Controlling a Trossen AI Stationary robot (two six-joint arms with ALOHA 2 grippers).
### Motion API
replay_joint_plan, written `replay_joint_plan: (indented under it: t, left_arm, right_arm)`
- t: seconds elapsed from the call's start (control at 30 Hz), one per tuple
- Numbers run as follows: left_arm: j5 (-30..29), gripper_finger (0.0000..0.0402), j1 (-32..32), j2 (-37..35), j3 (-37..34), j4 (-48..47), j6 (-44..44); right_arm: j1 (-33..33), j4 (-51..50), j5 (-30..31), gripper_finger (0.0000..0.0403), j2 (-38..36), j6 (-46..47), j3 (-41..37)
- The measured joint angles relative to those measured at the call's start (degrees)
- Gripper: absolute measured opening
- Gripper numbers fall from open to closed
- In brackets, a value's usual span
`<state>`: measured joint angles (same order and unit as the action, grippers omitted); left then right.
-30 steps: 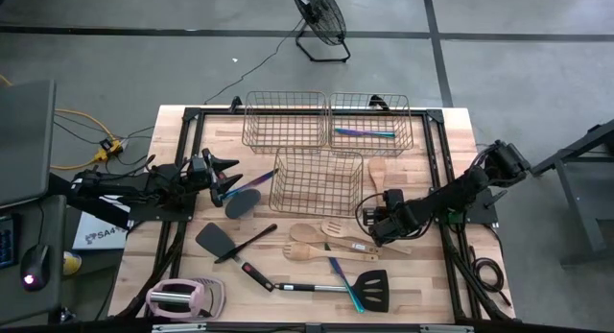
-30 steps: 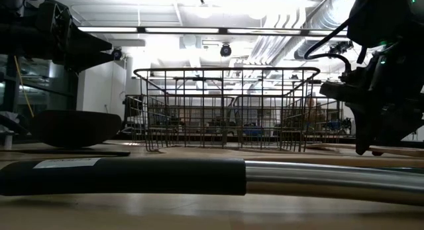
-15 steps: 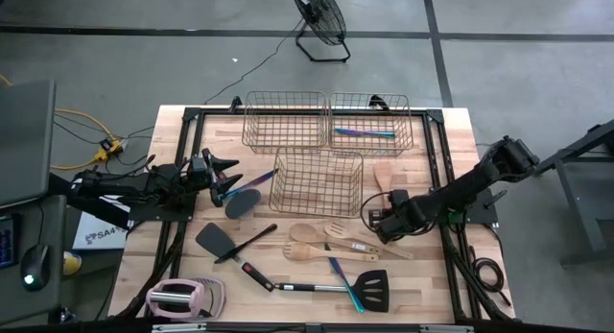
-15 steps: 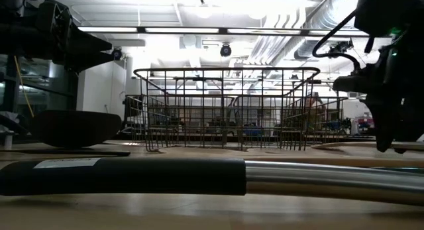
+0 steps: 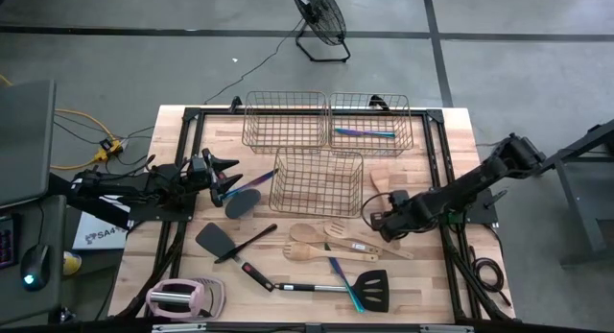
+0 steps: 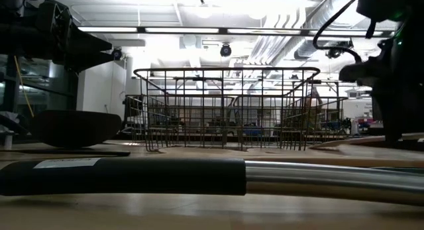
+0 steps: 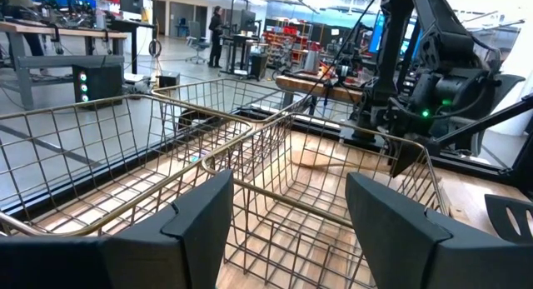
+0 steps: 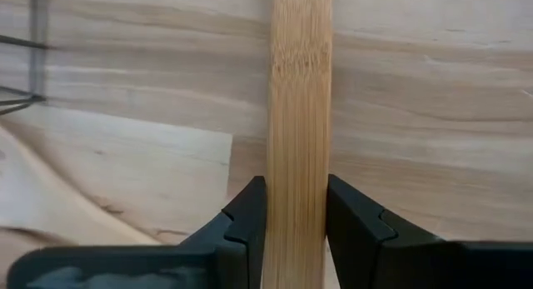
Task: Pick & Place Kitchen Items
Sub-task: Put the wooden spatula into the bottom wire basket
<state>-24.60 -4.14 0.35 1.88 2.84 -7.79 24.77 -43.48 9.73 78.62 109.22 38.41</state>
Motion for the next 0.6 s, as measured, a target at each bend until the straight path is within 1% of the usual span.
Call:
replay_joint_plan:
  t: [0.27,0.43,0.6]
  left_arm:
    - [0.0,0.0230,0.0,0.0,0.0,0.0,0.0]
    - [0.0,0.0230,0.0,0.0,0.0,0.0,0.0]
    - [0.0,0.0230,0.0,0.0,0.0,0.0,0.0]
  right_arm:
    - [0.4,-1.3,0.3,0.0090,-5.0,-2.4,0.0]
    - [2.0,-3.4,0.4,0.0089,-8.6,-2.8,0.0]
    - [3.9,-4.9,2.0,0.0089,-11.6,-2.7,0.1]
